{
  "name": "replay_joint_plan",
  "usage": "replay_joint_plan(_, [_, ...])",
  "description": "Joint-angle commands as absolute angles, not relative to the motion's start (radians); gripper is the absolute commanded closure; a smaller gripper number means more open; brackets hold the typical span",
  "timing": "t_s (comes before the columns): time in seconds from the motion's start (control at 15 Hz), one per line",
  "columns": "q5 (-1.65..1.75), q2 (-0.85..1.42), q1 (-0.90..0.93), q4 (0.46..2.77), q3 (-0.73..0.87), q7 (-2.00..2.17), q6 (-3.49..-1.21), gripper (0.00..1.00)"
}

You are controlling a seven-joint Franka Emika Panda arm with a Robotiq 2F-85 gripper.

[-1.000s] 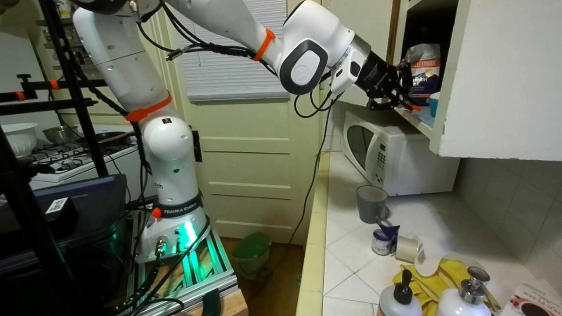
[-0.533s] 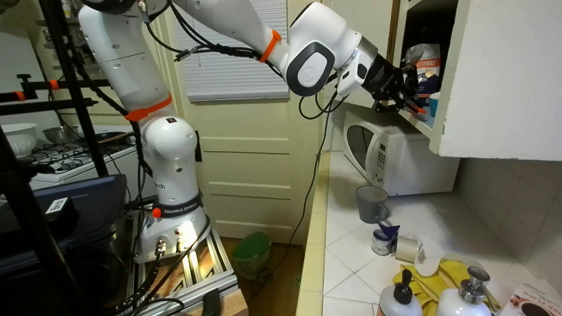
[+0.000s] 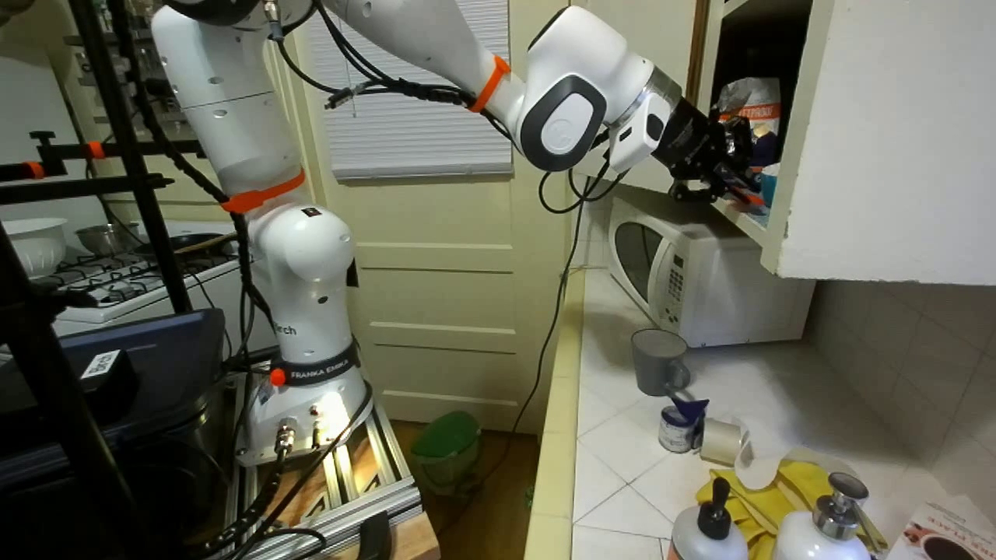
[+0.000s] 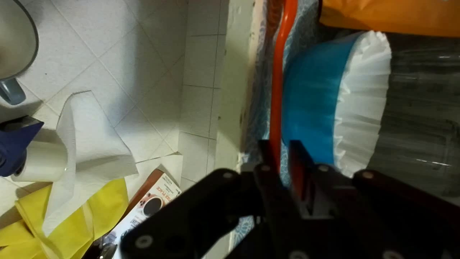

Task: Move the orange spoon to the open cupboard

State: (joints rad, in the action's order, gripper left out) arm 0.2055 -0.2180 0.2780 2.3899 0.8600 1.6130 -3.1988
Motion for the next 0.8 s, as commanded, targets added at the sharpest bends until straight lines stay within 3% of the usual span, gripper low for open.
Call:
replay_joint_plan(0.0, [0.184, -0.197, 0.327, 2.364, 0.901, 1.605, -3.179, 0.51])
replay_joint_plan(0.4, [0.187, -0.191, 0.359, 2.358, 0.927, 1.607, -3.177, 0.04])
replay_joint_plan(0.73, [0.222, -0.197, 0.318, 2.36, 0.878, 1.615, -3.111, 0.0])
